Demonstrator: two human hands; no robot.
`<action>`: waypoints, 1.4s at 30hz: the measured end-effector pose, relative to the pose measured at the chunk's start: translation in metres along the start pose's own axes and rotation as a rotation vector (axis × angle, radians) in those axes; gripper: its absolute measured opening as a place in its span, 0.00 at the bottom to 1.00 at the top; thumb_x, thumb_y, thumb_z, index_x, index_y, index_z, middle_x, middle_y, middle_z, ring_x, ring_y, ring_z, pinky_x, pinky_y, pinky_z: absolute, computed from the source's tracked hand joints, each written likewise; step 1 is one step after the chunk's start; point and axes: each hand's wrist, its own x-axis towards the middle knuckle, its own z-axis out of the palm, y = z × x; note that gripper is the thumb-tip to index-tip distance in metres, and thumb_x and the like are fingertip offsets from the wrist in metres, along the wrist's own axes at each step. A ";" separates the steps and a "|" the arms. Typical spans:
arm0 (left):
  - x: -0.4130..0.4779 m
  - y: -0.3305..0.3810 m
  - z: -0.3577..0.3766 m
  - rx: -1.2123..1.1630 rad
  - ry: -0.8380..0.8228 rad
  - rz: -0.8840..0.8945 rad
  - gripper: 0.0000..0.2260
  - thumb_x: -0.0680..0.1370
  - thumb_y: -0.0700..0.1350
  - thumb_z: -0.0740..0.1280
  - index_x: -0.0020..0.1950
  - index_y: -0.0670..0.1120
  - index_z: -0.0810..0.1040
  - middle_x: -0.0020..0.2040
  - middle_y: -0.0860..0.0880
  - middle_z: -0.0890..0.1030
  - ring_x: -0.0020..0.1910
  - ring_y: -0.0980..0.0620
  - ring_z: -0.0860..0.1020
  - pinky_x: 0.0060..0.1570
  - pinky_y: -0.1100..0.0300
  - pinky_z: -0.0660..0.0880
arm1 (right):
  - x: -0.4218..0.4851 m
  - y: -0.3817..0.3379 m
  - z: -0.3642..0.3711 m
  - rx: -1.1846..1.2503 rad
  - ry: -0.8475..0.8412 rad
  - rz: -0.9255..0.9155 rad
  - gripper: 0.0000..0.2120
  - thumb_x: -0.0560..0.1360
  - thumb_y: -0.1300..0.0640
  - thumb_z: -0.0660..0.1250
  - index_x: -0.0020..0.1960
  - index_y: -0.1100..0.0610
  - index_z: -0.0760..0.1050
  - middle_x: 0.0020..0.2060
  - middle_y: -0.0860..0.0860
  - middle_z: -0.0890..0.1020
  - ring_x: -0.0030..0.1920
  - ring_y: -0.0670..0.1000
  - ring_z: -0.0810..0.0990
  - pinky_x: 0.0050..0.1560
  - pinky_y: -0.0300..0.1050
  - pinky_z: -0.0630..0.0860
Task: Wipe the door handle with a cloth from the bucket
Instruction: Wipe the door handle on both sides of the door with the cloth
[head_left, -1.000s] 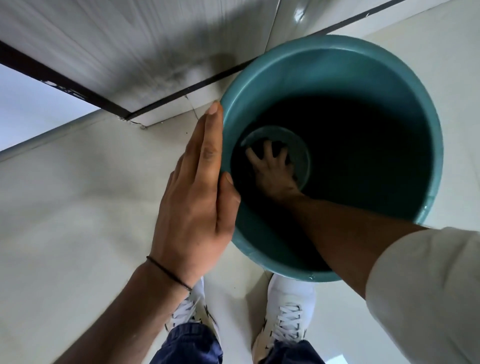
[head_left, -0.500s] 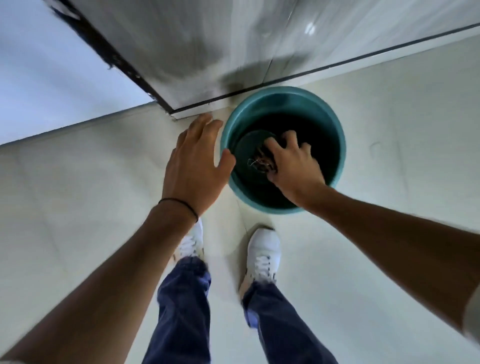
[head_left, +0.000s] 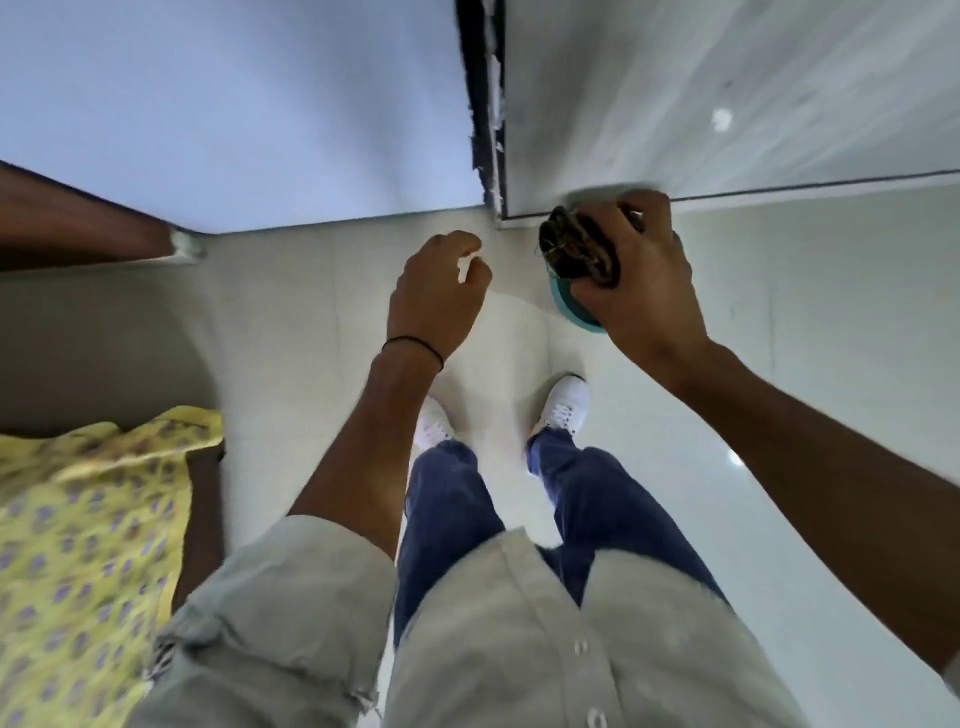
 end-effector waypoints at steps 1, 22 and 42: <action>-0.014 0.000 -0.020 -0.022 0.037 0.007 0.14 0.78 0.47 0.63 0.61 0.49 0.80 0.59 0.51 0.82 0.53 0.50 0.81 0.58 0.52 0.77 | -0.006 -0.019 -0.007 0.018 0.010 -0.034 0.26 0.70 0.58 0.70 0.68 0.49 0.72 0.67 0.56 0.68 0.58 0.63 0.75 0.53 0.51 0.76; -0.155 -0.147 -0.410 -0.178 0.627 0.119 0.12 0.80 0.39 0.65 0.62 0.43 0.79 0.58 0.47 0.82 0.48 0.52 0.79 0.51 0.64 0.71 | -0.071 -0.438 0.038 0.274 0.194 -0.554 0.19 0.71 0.57 0.69 0.58 0.47 0.67 0.56 0.45 0.73 0.44 0.47 0.77 0.38 0.36 0.71; 0.050 -0.275 -0.654 0.041 0.801 0.031 0.20 0.81 0.42 0.62 0.73 0.44 0.68 0.71 0.46 0.72 0.69 0.49 0.72 0.69 0.55 0.70 | 0.174 -0.709 0.185 0.161 0.077 -0.822 0.20 0.70 0.55 0.70 0.59 0.49 0.70 0.60 0.48 0.74 0.47 0.53 0.78 0.39 0.46 0.75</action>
